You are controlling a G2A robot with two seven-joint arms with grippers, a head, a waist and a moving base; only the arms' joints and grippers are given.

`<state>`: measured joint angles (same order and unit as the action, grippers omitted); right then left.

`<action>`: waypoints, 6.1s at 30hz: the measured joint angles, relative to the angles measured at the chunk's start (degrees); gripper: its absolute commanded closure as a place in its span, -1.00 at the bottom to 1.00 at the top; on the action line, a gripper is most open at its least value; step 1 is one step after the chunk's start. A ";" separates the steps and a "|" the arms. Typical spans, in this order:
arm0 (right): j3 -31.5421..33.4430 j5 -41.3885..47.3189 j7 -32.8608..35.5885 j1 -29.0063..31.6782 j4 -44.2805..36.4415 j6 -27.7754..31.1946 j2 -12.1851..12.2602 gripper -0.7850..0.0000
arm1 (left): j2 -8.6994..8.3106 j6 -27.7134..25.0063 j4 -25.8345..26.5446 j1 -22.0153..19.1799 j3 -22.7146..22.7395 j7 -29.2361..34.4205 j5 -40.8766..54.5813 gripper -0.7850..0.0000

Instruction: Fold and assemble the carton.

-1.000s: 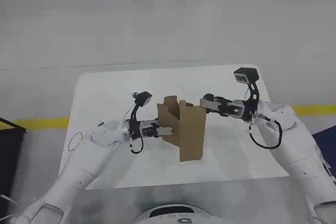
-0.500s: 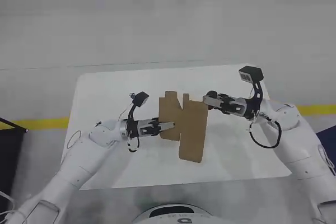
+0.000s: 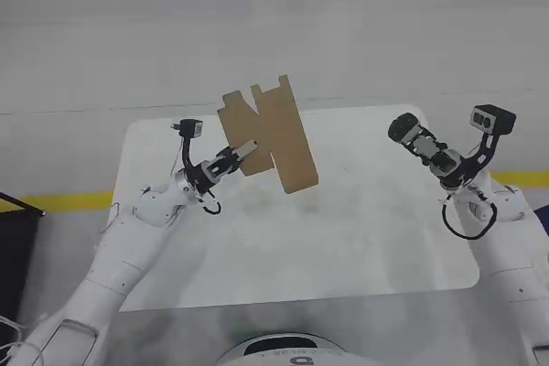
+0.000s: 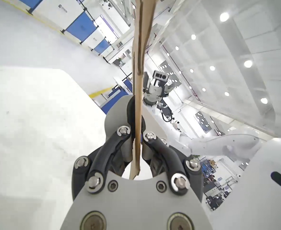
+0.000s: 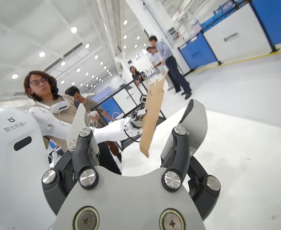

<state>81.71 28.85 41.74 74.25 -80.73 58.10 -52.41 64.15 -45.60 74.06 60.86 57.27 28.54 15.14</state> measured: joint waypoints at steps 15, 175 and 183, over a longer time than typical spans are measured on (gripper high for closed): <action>2.43 -4.04 -5.51 3.07 0.09 -0.11 -0.45 -1.00 | 0.85 2.56 -0.30 -1.67 -0.98 -2.82 -0.01 1.00; -5.64 -65.19 -46.47 -2.40 -11.73 -4.97 0.58 1.00 | 3.68 74.33 7.30 7.22 11.97 12.61 62.32 -1.00; -9.45 -38.70 -49.49 -1.38 -4.43 -1.42 -0.60 1.00 | 4.88 76.29 3.40 7.08 8.63 16.13 68.39 -1.00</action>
<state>72.26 -9.84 -7.75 72.87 -85.16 56.69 -53.00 69.04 30.69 77.46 67.95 65.91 44.67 83.54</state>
